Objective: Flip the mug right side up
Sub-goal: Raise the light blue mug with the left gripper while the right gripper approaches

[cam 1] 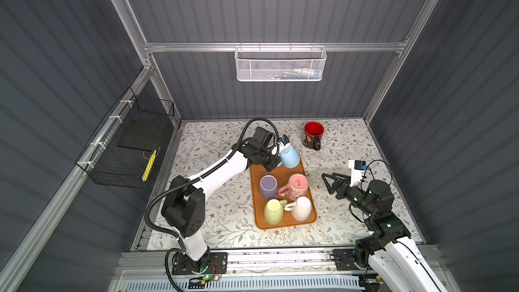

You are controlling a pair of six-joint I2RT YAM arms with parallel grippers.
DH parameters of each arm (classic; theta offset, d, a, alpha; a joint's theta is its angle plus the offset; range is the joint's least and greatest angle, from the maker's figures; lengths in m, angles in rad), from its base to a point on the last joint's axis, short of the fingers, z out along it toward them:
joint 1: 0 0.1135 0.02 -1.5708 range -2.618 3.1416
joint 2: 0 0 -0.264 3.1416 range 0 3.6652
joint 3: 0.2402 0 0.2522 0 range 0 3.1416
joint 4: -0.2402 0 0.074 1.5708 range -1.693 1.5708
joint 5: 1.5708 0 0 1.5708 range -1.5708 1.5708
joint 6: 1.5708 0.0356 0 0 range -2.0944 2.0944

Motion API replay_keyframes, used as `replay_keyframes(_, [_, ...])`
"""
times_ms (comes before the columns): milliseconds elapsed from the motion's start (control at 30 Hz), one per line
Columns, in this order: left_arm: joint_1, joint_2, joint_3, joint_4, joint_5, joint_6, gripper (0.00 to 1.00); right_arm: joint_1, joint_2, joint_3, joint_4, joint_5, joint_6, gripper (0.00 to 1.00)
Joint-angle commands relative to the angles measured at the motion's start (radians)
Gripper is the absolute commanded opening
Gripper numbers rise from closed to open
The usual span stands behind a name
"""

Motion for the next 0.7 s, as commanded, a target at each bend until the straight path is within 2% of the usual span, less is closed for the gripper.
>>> replay_keyframes(0, [-0.006, -0.096, -0.057, 0.153, 0.064, -0.094, 0.0, -0.004, -0.025, 0.027, 0.0, -0.001, 0.033, 0.72])
replay_keyframes(300, [-0.003, -0.246, -0.197, 0.308, 0.076, -0.304, 0.0, -0.006, -0.042, 0.01, 0.106, -0.071, 0.127, 0.72])
replay_keyframes(500, [0.007, -0.357, -0.342, 0.528, 0.087, -0.494, 0.0, -0.004, -0.032, -0.02, 0.251, -0.159, 0.211, 0.72])
replay_keyframes(667, [0.012, -0.414, -0.426, 0.675, 0.104, -0.633, 0.0, -0.004, -0.03, -0.016, 0.288, -0.19, 0.231, 0.72])
